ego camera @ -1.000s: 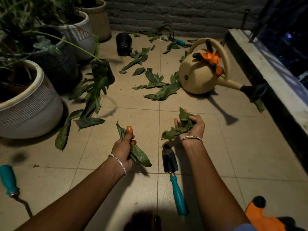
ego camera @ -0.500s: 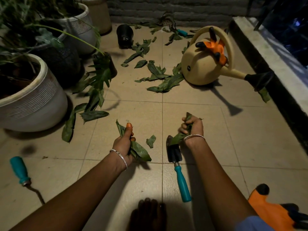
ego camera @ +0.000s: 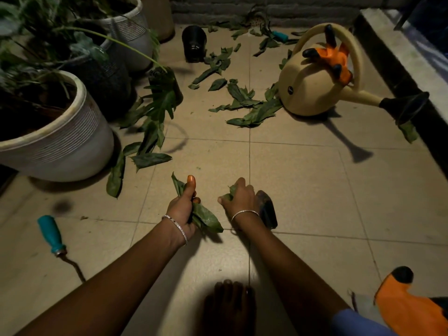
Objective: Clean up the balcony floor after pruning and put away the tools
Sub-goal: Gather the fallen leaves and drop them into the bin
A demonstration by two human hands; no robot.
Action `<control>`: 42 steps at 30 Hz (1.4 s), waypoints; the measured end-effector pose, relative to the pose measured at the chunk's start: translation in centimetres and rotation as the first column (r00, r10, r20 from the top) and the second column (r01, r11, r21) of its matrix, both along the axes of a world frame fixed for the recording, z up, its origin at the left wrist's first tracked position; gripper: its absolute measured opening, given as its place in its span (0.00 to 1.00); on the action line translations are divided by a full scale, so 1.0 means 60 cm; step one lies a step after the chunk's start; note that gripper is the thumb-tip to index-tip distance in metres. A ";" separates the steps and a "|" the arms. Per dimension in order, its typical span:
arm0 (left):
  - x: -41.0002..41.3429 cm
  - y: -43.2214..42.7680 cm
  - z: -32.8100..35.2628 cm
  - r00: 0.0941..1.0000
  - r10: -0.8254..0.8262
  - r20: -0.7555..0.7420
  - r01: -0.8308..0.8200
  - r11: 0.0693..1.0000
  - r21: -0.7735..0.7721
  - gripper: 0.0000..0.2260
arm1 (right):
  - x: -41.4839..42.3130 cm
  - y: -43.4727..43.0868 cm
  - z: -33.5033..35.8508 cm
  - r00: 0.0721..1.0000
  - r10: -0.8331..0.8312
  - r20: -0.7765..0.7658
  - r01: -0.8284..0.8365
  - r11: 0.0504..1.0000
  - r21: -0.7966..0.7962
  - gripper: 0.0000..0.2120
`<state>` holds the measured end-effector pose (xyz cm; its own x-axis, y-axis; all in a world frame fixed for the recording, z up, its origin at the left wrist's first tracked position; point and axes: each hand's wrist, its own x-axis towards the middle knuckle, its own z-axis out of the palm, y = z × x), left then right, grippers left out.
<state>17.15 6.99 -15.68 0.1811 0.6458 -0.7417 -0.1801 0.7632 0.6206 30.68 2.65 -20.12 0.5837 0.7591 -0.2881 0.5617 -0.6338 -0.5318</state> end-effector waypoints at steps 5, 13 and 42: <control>0.006 0.007 0.000 1.000 -0.002 0.014 0.002 1.000 0.002 0.21 | -0.009 0.012 -0.012 0.999 0.035 0.011 -0.036 0.999 0.033 0.15; 0.057 0.044 0.040 0.986 0.075 0.147 -0.065 0.996 -0.068 0.20 | 0.064 0.080 0.055 0.211 -0.310 -0.927 0.614 0.780 -0.121 0.09; -0.351 -0.361 0.738 0.787 0.561 0.257 -0.509 0.826 -0.244 0.16 | -0.321 -0.266 0.791 -0.283 -0.313 -0.907 0.188 0.909 -0.372 0.10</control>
<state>-3.93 -14.66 28.62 0.0727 0.5894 -0.8046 -0.7466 0.5670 0.3479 11.45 -13.28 27.33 -0.2936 0.5866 -0.7548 -0.7781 -0.6053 -0.1678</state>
